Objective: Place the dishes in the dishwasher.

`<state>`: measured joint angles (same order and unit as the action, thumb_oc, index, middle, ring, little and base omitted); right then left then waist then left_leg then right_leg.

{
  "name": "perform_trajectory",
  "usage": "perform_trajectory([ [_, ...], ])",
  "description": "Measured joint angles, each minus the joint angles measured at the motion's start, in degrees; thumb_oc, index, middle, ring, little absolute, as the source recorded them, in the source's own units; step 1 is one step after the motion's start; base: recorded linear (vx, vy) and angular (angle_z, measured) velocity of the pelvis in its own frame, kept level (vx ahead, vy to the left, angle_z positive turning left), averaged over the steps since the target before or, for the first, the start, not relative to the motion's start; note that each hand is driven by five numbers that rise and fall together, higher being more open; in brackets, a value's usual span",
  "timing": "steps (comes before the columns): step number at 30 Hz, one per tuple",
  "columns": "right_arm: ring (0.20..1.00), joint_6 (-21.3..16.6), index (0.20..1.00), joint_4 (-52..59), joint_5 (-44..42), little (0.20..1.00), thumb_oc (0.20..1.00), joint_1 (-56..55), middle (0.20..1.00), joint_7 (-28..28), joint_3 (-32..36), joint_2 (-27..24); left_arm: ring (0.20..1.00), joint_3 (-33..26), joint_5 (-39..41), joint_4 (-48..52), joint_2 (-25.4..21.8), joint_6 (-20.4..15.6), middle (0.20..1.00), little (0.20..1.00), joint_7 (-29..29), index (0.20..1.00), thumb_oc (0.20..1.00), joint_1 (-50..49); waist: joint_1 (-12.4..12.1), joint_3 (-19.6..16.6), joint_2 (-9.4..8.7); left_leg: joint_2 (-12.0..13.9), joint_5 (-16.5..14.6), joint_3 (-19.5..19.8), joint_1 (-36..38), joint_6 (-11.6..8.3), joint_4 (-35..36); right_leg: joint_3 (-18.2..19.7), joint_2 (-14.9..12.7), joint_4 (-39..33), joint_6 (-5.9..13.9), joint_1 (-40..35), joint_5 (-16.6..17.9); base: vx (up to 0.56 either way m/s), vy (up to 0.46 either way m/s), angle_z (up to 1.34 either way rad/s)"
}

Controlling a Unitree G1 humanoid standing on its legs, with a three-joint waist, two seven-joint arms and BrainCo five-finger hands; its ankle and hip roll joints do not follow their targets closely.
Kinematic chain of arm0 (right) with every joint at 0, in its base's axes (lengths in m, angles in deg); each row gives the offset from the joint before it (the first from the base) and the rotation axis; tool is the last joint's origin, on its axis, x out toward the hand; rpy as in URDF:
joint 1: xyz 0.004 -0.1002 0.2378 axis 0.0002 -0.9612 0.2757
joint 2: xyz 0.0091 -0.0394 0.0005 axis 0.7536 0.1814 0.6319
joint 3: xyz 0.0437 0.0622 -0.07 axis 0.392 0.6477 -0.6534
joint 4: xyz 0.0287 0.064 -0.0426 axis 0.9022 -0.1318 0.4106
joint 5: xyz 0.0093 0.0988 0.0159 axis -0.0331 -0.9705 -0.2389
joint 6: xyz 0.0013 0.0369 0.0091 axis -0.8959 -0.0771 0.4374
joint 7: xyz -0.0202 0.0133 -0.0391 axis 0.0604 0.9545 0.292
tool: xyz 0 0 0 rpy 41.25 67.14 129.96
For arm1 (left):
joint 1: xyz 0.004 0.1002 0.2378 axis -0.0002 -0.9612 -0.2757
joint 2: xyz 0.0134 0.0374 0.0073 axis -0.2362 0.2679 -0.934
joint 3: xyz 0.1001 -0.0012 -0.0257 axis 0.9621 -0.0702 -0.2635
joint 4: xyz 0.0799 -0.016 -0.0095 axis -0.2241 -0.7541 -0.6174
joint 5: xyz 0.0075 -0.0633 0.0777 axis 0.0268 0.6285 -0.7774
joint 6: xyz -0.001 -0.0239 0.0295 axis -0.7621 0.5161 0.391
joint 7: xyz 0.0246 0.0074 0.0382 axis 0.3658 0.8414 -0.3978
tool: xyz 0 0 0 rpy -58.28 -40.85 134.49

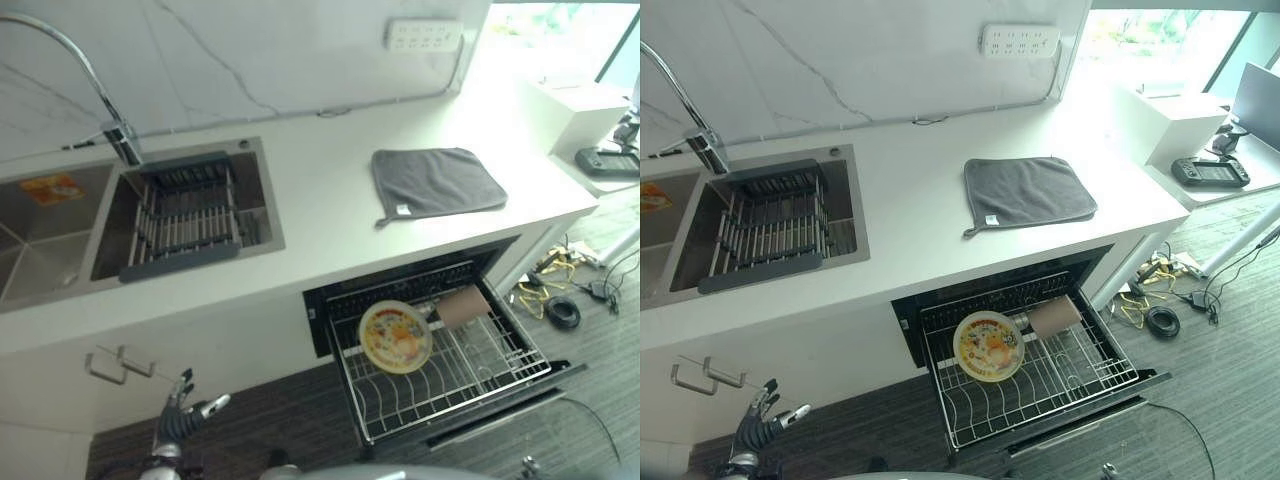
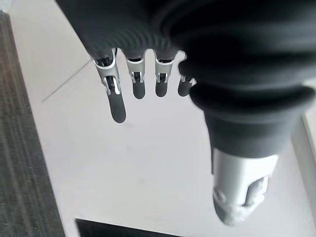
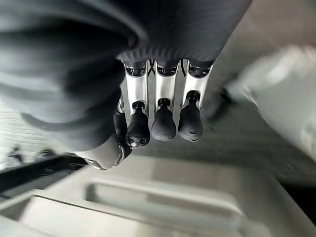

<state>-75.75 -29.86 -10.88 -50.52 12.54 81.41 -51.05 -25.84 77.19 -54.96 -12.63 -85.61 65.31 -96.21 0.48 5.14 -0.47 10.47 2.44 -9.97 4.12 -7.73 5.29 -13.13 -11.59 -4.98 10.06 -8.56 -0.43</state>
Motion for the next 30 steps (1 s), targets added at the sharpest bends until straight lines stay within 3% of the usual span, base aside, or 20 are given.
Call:
perform_trajectory([
  [4, 0.200, 5.3, 0.200, -2.6, -7.2, 0.200, 0.200, 0.9, 0.200, 5.9, 0.0, -1.5, 1.000, 0.7, 0.0, -0.7, 0.5, -1.3, 1.000, 1.000, 0.0, 1.000, 1.000, -1.0, -1.1, -1.3, 1.88, 0.1, 0.4, 0.1, 0.7, -0.54, 0.0, -0.1, 0.1, 0.0, 0.01, -0.5, 0.0, 0.02, -0.013, 0.01],
  [11, 0.200, 10.4, 0.200, -4.1, -5.6, 0.200, 0.200, 5.2, 0.200, 8.2, -1.2, -5.5, 1.000, 2.9, -0.1, 1.9, -0.7, -0.9, 1.000, 1.000, 0.1, 1.000, 1.000, -1.8, -2.8, -1.5, 1.20, 0.0, 0.1, 1.1, 1.9, -0.11, 0.0, -0.6, 0.1, 0.0, 0.03, -2.5, 0.0, 0.02, -0.012, 0.04],
  [23, 0.200, 10.7, 0.200, -6.1, -0.2, 0.200, 0.200, 6.4, 0.200, 8.0, -3.5, -9.1, 1.000, 2.9, -2.3, 1.4, -1.1, 1.6, 1.000, 1.000, 0.1, 1.000, 1.000, -2.0, -4.8, -0.9, 1.86, -0.7, 0.7, 3.6, 2.2, -0.29, -0.4, -2.7, 0.2, 0.9, 0.19, -3.8, -0.9, 0.05, -0.037, 0.09],
  [25, 0.200, 10.8, 0.200, -6.0, 0.7, 0.200, 0.200, 7.3, 0.200, 8.1, -4.8, -9.6, 1.000, 2.9, -2.3, 1.8, -1.3, 2.3, 1.000, 1.000, 0.0, 1.000, 1.000, -0.9, -4.8, 0.9, 2.89, -0.8, 0.4, 5.0, 0.6, -0.21, -3.8, -2.7, -0.6, 7.4, 0.32, -0.9, -4.4, -0.09, -0.007, 0.20],
  [26, 0.200, 11.2, 0.200, -5.1, 2.0, 0.200, 0.200, 10.0, 0.200, 8.0, -5.7, -11.2, 1.000, 3.5, -2.2, 3.4, -2.0, 3.1, 1.000, 1.000, -0.5, 1.000, 1.000, 1.0, -4.9, 4.1, 3.28, -0.7, -2.3, 6.2, -4.3, 0.22, -11.5, -1.6, -3.0, 18.4, -0.71, 5.3, -9.3, -0.15, 0.036, 0.20],
  [27, 0.200, 11.3, 0.200, -3.8, 2.4, 0.200, 0.200, 11.4, 0.200, 7.8, -5.8, -12.4, 1.000, 4.2, -2.2, 3.9, -2.6, 3.4, 1.000, 1.000, -1.0, 1.000, 1.000, 2.4, -4.9, 5.8, 3.83, -1.1, -3.0, 6.2, -6.7, 0.42, -13.9, -0.8, -4.2, 23.4, -1.38, 8.7, -11.4, -0.16, 0.054, 0.11],
  [30, 0.200, 11.9, 0.200, 1.5, 3.1, 0.200, 0.200, 17.1, 0.200, 7.5, -5.6, -17.4, 1.000, 5.1, -1.6, 7.5, -3.6, 5.4, 1.000, 1.000, -3.3, 1.000, 1.000, 5.4, -4.7, 11.9, 5.62, -2.4, -4.5, 6.1, -13.5, 1.30, -19.6, 2.1, -6.9, 33.6, -2.17, 17.9, -13.7, -0.08, 0.066, -0.05],
])
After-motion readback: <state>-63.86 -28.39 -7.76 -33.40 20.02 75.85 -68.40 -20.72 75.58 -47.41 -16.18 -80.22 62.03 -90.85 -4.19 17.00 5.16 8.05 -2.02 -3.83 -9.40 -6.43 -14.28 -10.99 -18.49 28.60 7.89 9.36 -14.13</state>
